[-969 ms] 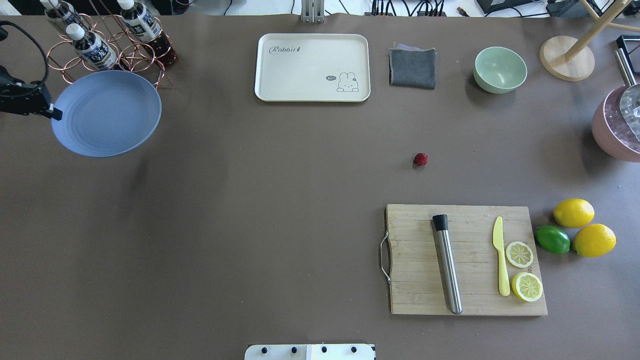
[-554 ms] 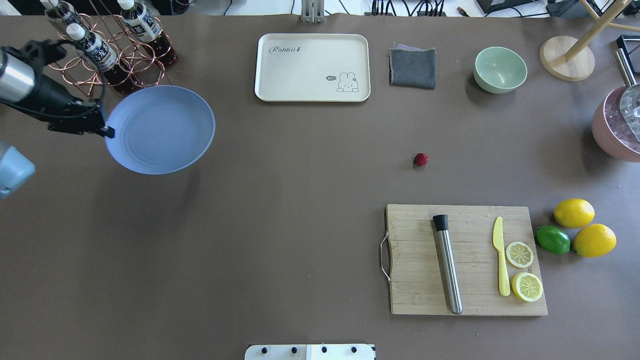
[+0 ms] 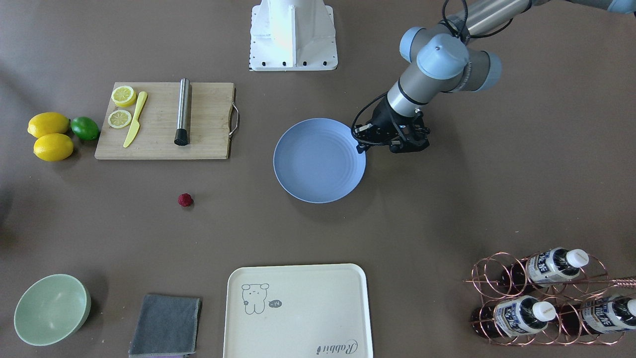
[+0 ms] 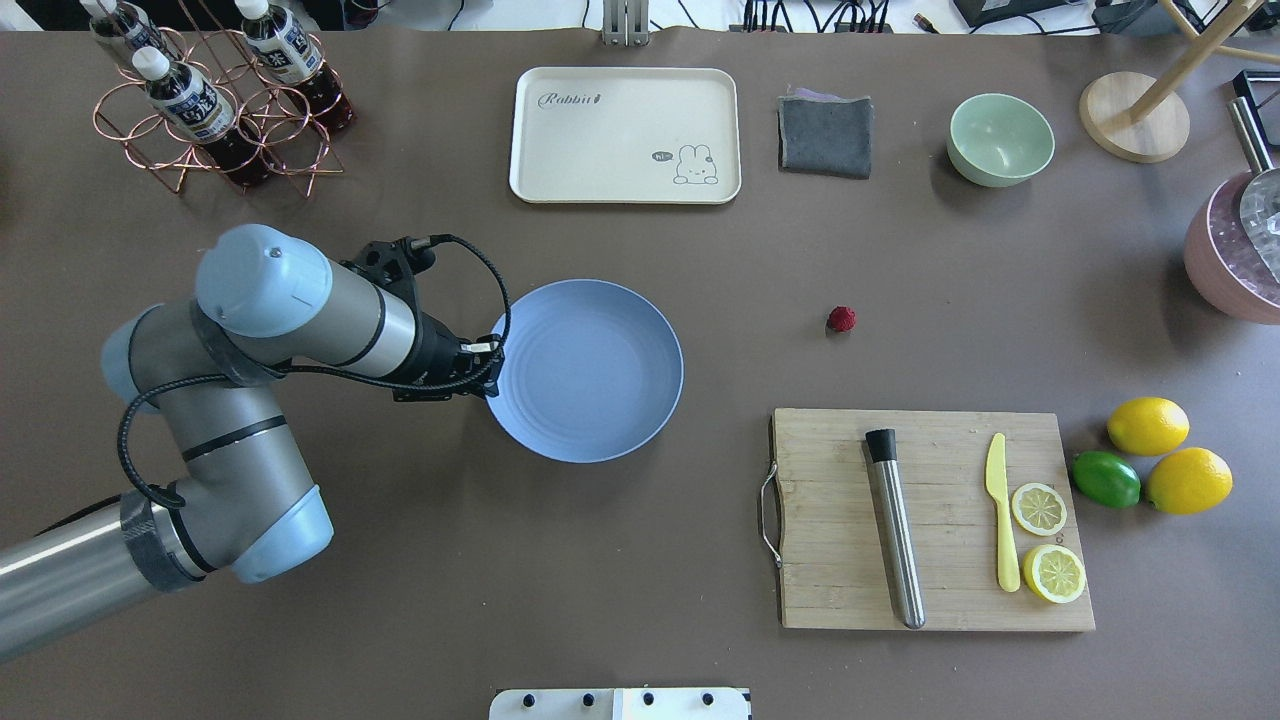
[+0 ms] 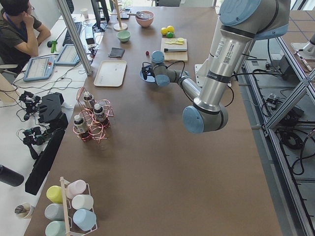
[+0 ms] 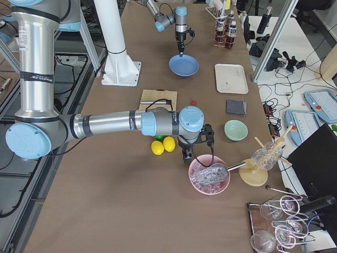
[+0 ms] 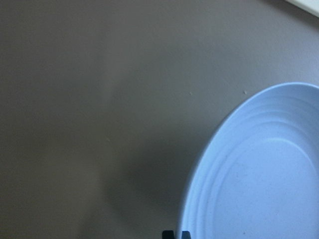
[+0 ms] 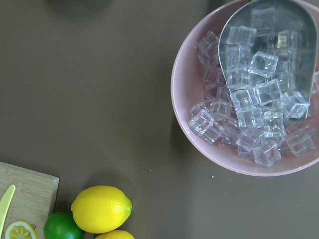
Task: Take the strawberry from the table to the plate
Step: 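Slide the blue plate with the left gripper toward the table center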
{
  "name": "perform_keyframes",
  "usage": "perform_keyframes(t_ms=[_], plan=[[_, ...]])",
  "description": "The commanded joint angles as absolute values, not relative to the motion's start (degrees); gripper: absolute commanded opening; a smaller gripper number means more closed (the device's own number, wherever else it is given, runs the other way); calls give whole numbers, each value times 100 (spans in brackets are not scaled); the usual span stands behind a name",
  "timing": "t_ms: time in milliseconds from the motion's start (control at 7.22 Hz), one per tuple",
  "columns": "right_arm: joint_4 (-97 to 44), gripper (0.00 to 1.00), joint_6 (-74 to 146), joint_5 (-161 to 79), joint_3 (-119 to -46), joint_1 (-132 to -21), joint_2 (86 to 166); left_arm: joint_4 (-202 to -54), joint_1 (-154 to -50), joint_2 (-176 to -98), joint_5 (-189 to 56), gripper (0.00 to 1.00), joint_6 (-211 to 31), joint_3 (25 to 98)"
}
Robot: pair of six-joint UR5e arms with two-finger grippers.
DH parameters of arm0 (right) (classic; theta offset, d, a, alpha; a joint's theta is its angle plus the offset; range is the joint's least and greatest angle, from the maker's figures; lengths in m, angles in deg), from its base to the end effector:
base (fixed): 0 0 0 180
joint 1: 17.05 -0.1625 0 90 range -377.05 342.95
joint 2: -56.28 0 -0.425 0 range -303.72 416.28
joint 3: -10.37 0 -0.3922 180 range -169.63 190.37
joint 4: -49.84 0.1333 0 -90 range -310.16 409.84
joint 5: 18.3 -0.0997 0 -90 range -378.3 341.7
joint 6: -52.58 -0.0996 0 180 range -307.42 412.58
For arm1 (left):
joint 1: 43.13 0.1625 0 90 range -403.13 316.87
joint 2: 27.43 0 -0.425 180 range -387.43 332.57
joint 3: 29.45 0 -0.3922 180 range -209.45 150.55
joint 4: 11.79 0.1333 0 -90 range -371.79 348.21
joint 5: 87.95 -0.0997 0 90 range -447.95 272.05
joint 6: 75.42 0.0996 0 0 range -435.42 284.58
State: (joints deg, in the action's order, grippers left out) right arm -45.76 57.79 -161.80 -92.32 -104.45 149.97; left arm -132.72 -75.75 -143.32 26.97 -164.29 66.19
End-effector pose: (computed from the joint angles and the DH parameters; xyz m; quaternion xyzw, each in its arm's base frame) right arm 0.0322 -0.4650 0.5785 0.0367 -0.4492 -0.0741 0.8896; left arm 0.4949 -0.4252 0.2931 -0.0296 0.5380 -0.1189 0.8340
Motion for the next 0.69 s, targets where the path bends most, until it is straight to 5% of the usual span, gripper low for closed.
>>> perform_keyframes(t_ms=[0, 277, 554], plan=[[-4570, 100, 5768, -16182, -9255, -10389, 14971, -13325, -7345, -14563, 2500, 0, -16516, 6373], [-4578, 100, 5759, -16182, -9307, -10310, 14945, -13343, -7345, -14635, 2499, 0, -16498, 6266], [-4570, 99, 5306, -16428, -9333, -10187, 14726, -13352, -7345, -14644, 2499, 80, -16472, 6275]])
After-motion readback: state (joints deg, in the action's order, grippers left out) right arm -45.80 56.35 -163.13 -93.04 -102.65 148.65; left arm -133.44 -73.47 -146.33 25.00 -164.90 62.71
